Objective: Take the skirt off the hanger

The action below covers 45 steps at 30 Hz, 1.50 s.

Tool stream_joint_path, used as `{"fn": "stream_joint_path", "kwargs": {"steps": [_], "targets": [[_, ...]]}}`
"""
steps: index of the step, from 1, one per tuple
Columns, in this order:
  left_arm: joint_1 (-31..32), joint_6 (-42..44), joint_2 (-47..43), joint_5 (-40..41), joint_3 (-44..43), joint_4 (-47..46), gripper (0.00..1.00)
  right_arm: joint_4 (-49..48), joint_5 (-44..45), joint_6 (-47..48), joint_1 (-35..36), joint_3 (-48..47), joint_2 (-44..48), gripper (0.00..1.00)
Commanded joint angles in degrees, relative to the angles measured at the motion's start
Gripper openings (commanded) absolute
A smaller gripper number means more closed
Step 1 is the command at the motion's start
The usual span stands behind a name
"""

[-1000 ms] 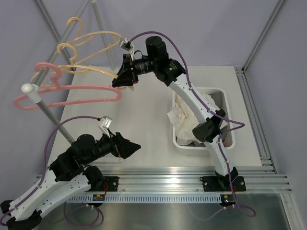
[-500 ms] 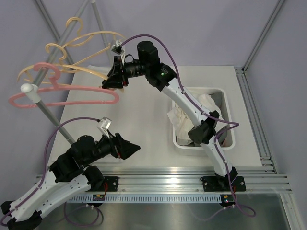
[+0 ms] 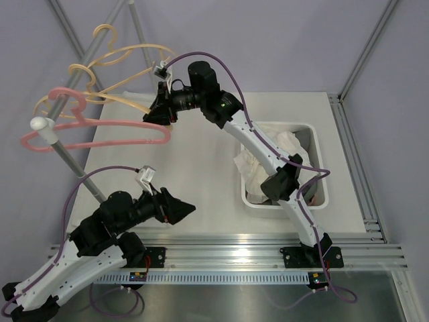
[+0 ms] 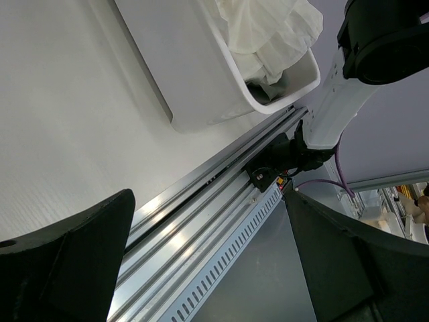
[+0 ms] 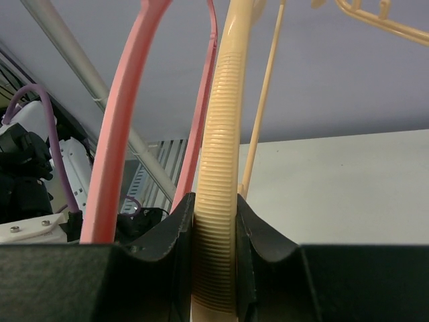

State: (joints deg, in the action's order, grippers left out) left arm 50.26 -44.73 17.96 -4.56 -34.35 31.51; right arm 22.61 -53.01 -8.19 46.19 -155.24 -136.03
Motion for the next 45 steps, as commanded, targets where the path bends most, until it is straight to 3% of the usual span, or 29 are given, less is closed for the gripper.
{"fn": "stream_joint_path", "kwargs": {"steps": [1, 4, 6, 10, 14, 20, 26, 32, 34, 40, 45], "targets": [[0.28, -0.62, -0.90, -0.28, -0.46, -0.75, 0.99, -0.38, 2.47, 0.71, 0.65, 0.46, 2.69, 0.25], [0.28, -0.88, -1.34, -0.19, -0.46, -0.48, 0.99, 0.15, 6.86, 0.37, 0.65, 2.83, 5.15, 0.65], [0.28, -0.89, -1.69, 0.16, -0.63, 0.04, 0.99, 1.12, 11.59, 0.28, 0.74, 4.50, 7.61, 0.85], [0.28, -0.97, -2.05, 1.13, -0.98, 1.54, 0.99, 3.31, 21.53, 0.80, 0.65, 8.37, 12.71, 0.94], [0.28, -0.97, -1.52, 1.92, -1.42, 2.07, 0.99, 8.66, 32.86, 2.91, 0.65, 11.97, 19.20, 0.99], [0.19, -1.59, 0.93, 2.10, -2.04, 1.02, 0.99, 15.17, 55.71, 1.60, -1.36, 22.07, 30.00, 0.99], [0.19, -2.64, 5.06, 1.31, -1.34, -2.49, 0.99, 16.76, 66.87, -4.47, -8.39, 47.42, 46.07, 1.00], [0.28, -2.47, 12.36, -0.80, -1.60, -8.29, 0.99, 19.91, 78.66, -6.40, -9.28, 66.25, 60.58, 0.99], [0.28, -2.03, 14.91, -1.33, -2.30, -9.44, 0.99, 20.89, 77.98, -8.33, -9.28, 70.05, 63.94, 0.99], [0.28, -2.37, 16.24, -6.50, -0.38, -17.25, 0.99, 15.46, 59.72, -16.68, -9.28, 89.12, 81.86, 1.00], [0.10, -9.91, 9.13, -12.92, 9.45, -35.33, 0.99, 10.00, 50.74, -24.06, -9.37, 103.54, 102.14, 1.00]]}}
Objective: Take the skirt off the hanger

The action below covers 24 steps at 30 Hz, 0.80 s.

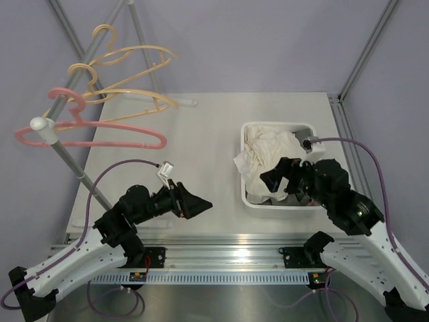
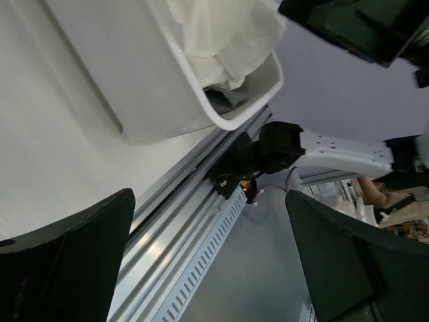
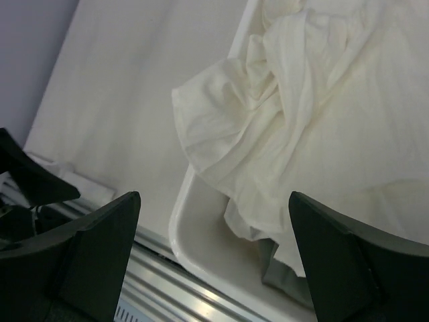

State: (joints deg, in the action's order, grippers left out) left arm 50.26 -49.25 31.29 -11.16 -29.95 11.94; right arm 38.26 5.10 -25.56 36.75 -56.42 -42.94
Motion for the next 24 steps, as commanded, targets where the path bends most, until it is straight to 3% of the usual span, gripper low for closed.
{"fn": "stream_joint_path", "kwargs": {"steps": [1, 6, 14, 16, 20, 24], "targets": [[0.10, -6.46, -5.70, -7.12, 7.00, -15.81, 0.99, -5.65, -8.52, -6.96, 0.16, 6.40, 9.10, 0.99], [0.28, -11.73, -18.24, -9.84, 18.06, -25.38, 0.99, -5.48, -12.57, -7.92, 0.25, 13.70, 24.99, 0.99], [0.19, -19.73, -37.07, -14.85, 27.66, -35.75, 0.99, -6.53, -17.67, -12.49, 0.16, 22.57, 48.10, 0.99], [0.19, -23.49, -40.41, -16.86, 31.07, -38.73, 0.99, -5.23, -18.28, -13.46, 0.16, 22.42, 48.66, 1.00], [0.28, -28.96, -38.49, -18.20, 35.92, -52.52, 0.99, -5.22, -18.56, -14.86, 0.16, 24.78, 49.34, 0.99], [0.28, -29.93, -39.82, -16.71, 37.69, -54.83, 0.99, -5.56, -18.02, -15.39, 0.16, 26.36, 49.09, 0.99]]}}
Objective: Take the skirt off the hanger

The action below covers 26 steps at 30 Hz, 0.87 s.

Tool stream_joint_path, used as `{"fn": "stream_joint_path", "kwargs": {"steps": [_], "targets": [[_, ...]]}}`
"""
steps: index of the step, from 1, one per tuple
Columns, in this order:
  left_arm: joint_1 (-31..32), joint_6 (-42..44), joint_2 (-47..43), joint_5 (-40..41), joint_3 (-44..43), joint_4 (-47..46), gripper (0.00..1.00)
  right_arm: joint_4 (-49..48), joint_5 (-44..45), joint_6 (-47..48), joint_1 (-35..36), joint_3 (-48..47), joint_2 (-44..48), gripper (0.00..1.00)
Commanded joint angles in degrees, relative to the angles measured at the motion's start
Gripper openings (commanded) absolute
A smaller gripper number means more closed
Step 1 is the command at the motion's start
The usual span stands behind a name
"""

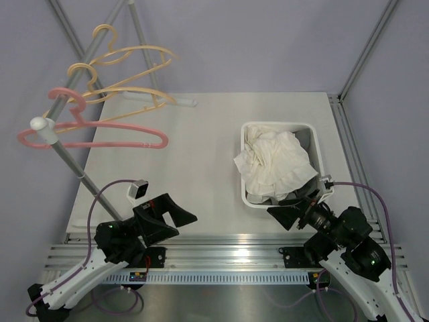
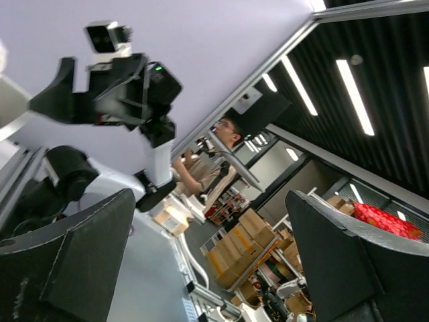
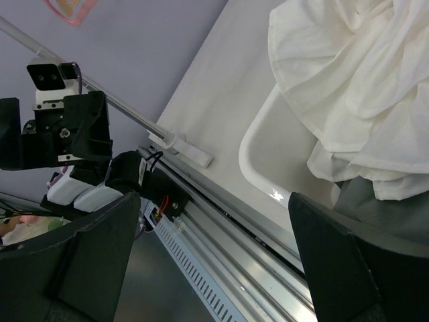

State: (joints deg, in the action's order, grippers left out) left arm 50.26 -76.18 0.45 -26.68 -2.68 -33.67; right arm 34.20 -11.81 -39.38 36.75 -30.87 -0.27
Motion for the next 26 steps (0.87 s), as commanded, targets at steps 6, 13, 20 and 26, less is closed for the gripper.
{"fn": "stream_joint_path", "kwargs": {"steps": [6, 13, 20, 26], "targets": [[0.19, -4.77, -8.71, -0.39, 13.58, -13.36, 0.99, -5.01, -3.13, -3.33, 0.16, 4.94, 6.43, 0.99], [0.28, -4.59, -9.24, -1.36, 13.66, -11.42, 0.99, -13.52, -6.03, -5.89, 0.16, 11.00, 6.43, 0.99], [0.28, -4.50, -9.33, -1.98, 13.66, -10.80, 0.99, -20.39, -8.05, -7.65, 0.16, 16.72, 6.34, 0.99], [0.28, -4.24, -9.24, -2.06, 13.66, -10.54, 0.99, -18.29, -6.65, -5.54, 0.16, 15.85, 6.34, 0.99]]}}
